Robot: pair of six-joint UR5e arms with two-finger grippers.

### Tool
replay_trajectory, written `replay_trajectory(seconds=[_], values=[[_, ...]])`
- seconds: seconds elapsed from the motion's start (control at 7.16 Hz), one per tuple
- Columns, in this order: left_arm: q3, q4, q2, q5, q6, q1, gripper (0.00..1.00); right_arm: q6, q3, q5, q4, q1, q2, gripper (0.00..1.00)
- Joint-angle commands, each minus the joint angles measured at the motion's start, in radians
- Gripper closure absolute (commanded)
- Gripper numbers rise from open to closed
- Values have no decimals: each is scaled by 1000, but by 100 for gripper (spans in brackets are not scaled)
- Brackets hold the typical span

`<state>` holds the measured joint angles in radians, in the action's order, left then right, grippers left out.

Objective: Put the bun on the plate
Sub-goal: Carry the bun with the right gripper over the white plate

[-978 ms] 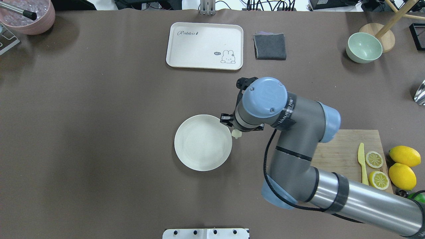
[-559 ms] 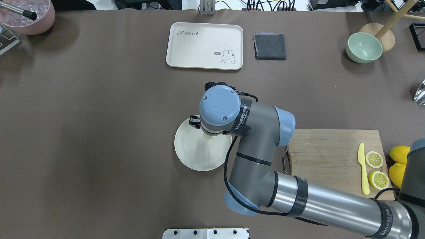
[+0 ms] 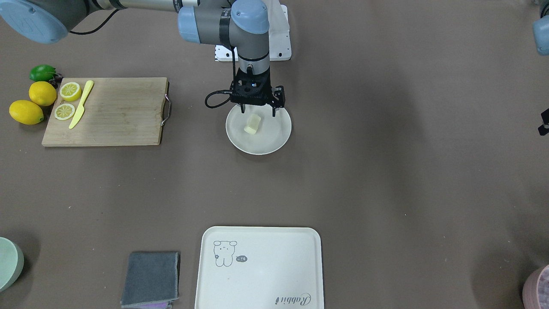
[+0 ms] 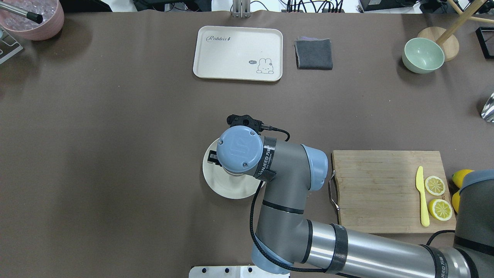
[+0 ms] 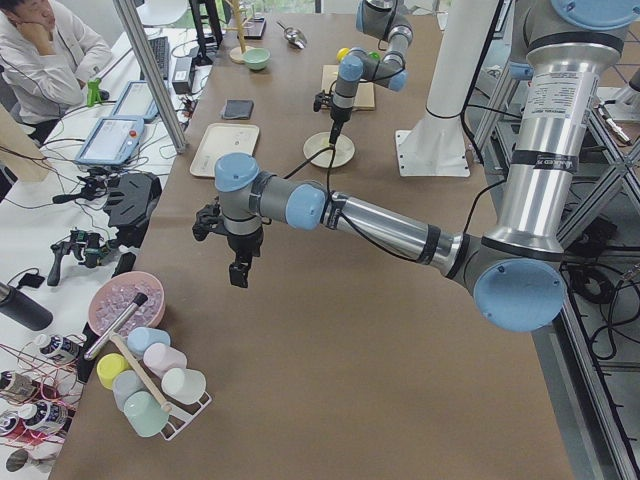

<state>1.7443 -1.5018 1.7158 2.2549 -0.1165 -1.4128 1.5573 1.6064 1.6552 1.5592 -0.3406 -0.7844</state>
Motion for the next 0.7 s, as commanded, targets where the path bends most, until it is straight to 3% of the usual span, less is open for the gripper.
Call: replay_trajectory(seconds=[0.0,0.28,0.56], values=[[-5,5,-19,-2,-5,0,2,-2,23,3,5,-12,-1,0],[-54,-1,-86,11,18,-62,2,-17,73,40,56,-66,-6,0],[-36,26,-162,73,128,-100,2,-87,128,159,99,-165,-21,0]])
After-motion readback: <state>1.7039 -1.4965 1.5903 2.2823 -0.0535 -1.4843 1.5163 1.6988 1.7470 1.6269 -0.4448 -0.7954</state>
